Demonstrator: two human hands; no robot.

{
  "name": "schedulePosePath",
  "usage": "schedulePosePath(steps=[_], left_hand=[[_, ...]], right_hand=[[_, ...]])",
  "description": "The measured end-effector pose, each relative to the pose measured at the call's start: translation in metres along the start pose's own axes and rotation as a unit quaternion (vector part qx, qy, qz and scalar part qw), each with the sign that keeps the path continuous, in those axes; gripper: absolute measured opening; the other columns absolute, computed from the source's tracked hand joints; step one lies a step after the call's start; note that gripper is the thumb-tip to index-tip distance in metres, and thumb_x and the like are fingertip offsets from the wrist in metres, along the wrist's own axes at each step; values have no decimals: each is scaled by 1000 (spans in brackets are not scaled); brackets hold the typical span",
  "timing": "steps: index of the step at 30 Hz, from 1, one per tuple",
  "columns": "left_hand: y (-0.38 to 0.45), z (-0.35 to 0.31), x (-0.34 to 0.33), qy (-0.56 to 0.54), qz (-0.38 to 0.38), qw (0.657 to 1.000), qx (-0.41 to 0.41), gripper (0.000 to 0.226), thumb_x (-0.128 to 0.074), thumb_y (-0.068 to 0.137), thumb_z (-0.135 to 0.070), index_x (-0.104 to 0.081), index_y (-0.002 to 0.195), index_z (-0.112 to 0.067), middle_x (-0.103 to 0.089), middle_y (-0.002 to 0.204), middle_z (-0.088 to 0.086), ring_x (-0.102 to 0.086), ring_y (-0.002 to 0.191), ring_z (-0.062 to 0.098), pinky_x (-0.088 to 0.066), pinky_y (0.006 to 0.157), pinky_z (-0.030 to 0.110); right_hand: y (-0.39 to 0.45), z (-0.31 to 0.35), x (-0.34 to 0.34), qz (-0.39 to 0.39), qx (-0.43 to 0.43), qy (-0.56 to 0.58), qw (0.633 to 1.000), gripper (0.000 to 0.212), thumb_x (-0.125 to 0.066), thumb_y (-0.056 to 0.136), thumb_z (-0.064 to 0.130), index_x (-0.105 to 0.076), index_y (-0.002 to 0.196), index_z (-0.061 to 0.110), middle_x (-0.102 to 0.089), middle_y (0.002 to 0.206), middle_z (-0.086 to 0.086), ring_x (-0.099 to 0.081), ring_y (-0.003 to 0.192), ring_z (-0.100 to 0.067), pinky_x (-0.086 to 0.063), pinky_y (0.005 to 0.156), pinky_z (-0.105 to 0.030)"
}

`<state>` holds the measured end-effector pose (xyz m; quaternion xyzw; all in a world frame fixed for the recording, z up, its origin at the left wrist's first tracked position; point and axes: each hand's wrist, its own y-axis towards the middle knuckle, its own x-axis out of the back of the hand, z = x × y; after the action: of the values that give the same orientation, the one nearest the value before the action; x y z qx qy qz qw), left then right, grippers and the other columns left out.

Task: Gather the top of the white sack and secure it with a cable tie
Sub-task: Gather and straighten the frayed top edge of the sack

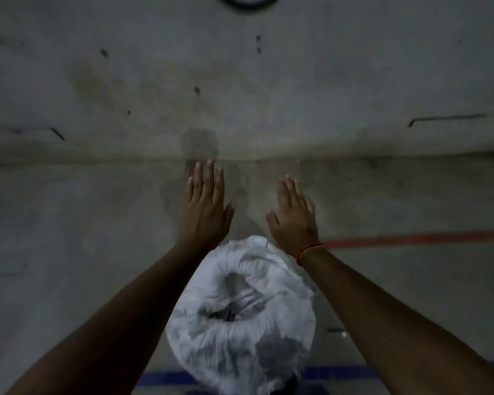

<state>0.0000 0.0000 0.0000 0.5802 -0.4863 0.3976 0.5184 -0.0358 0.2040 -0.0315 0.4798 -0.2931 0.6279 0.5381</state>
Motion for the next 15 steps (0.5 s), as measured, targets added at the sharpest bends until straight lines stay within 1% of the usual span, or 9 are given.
schedulePosePath(steps=[2, 4, 6, 8, 10, 13, 15], left_hand=[[-16, 6, -39, 7, 24, 999, 21, 78, -35, 100, -48, -7, 158, -4, 2, 167, 19, 4, 155, 37, -8, 125, 51], [-43, 15, -85, 10, 56, 998, 31, 78, -32, 101, -49, -6, 159, -5, 3, 167, 19, 5, 155, 36, -10, 125, 51], [-68, 19, -130, -7, 83, 996, 31, 77, -33, 101, -50, -7, 159, -6, 2, 168, 18, 3, 155, 36, -10, 125, 50], [-90, 23, -170, -15, 116, 993, 28, 79, -34, 101, -52, -6, 159, -6, 0, 168, 18, 1, 155, 35, -10, 125, 48], [-111, 23, -209, -17, 158, 987, 13, 79, -34, 101, -54, -6, 159, -7, -2, 167, 18, -1, 155, 33, -11, 126, 48], [-134, 22, -258, -25, 220, 975, -1, 77, -32, 102, -53, -5, 159, -11, -4, 168, 15, -3, 156, 31, -10, 126, 46], [-141, 20, -282, -17, 252, 968, -8, 74, -34, 102, -49, -8, 159, -10, -12, 167, 15, -12, 155, 33, -16, 124, 47]], right_hand=[[-10, -14, -37, 20, -7, -5, 1000, 70, -42, 93, 40, -25, 153, 9, -25, 163, -12, -21, 151, -27, -27, 116, -47], [-27, -33, -78, 53, -20, -8, 998, 70, -36, 94, 44, -24, 154, 10, -26, 162, -11, -22, 151, -27, -28, 117, -47], [-42, -50, -116, 71, -24, 10, 997, 70, -34, 93, 45, -23, 154, 11, -30, 161, -11, -27, 149, -28, -29, 115, -47], [-55, -69, -150, 103, -28, 34, 994, 72, -38, 93, 44, -21, 155, 12, -31, 160, -12, -31, 147, -28, -31, 114, -48], [-70, -86, -185, 148, -39, 47, 987, 74, -45, 94, 44, -17, 156, 14, -30, 160, -12, -30, 147, -29, -33, 113, -50], [-95, -106, -228, 203, -36, 40, 978, 77, -48, 92, 48, -16, 156, 19, -27, 161, -10, -29, 147, -28, -35, 111, -54], [-109, -116, -247, 241, -33, 45, 969, 77, -50, 93, 47, -15, 156, 21, -26, 162, -9, -28, 148, -27, -34, 112, -54]])
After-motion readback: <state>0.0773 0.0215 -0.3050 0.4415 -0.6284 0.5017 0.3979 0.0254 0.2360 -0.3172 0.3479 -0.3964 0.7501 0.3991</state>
